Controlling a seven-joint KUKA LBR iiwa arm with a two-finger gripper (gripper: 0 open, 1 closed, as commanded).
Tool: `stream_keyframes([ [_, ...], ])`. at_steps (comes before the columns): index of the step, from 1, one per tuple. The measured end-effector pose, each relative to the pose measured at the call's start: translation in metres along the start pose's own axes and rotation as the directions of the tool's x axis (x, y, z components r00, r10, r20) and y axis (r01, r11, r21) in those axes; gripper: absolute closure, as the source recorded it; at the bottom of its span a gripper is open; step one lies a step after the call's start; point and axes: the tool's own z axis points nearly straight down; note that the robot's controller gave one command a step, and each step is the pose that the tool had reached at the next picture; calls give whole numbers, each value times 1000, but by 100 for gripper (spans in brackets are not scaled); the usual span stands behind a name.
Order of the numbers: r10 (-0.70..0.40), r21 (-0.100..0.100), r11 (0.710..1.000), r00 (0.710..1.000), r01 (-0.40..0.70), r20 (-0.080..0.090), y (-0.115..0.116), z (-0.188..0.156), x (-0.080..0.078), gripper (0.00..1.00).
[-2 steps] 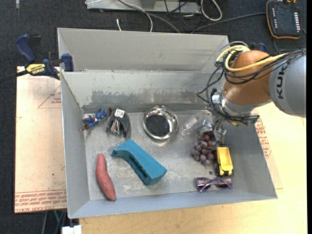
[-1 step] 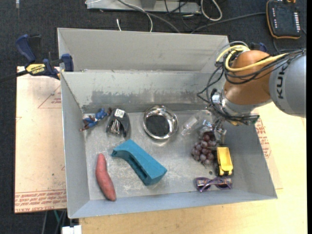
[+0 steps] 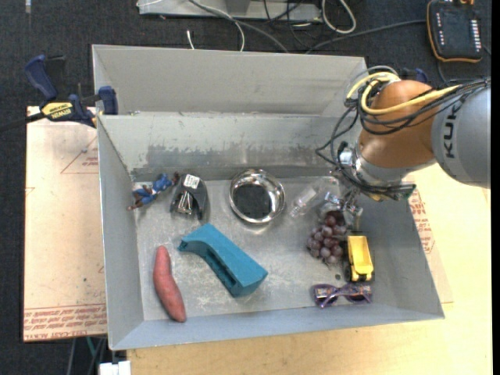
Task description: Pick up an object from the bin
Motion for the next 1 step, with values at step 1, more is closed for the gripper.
stream_keyframes([
  [1,1,-7,1000,1000,-1,-2,2,-43,0,100],
])
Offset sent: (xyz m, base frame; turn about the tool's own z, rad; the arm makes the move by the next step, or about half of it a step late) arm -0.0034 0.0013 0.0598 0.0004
